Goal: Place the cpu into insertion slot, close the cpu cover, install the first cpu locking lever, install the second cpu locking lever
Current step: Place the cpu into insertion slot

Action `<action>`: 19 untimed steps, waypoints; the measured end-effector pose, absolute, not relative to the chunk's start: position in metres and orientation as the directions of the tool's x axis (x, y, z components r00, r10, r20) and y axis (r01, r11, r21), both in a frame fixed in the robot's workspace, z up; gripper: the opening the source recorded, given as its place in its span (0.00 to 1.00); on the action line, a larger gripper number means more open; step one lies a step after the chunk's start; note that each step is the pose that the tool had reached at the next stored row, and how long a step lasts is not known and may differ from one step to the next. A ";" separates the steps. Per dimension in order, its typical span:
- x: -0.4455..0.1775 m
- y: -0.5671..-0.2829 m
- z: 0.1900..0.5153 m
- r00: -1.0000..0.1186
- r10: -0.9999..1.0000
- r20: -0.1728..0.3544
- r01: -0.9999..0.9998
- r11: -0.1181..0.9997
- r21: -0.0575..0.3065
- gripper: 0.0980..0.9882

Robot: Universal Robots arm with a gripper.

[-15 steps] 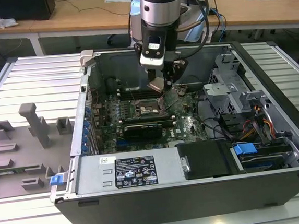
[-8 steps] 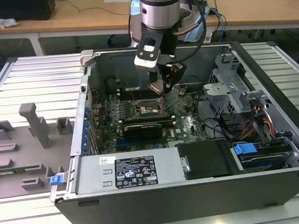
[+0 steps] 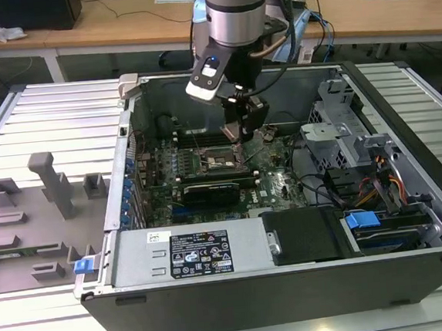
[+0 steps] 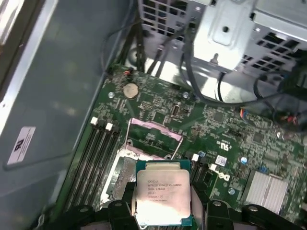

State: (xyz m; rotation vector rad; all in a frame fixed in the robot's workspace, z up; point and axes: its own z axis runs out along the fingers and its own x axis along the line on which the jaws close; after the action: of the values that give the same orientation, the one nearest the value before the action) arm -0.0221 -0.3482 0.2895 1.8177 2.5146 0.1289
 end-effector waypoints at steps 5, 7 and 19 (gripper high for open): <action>-0.022 -0.348 0.286 -0.201 0.980 0.019 0.976 0.198 0.088 0.50; -0.022 -0.348 0.284 -0.166 0.986 0.019 0.983 0.164 0.088 0.50; -0.030 -0.345 0.264 -0.051 0.998 0.019 0.995 0.049 0.088 0.50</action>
State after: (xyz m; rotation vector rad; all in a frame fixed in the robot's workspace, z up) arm -0.0304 -0.3446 0.2644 2.1307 2.2412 0.1199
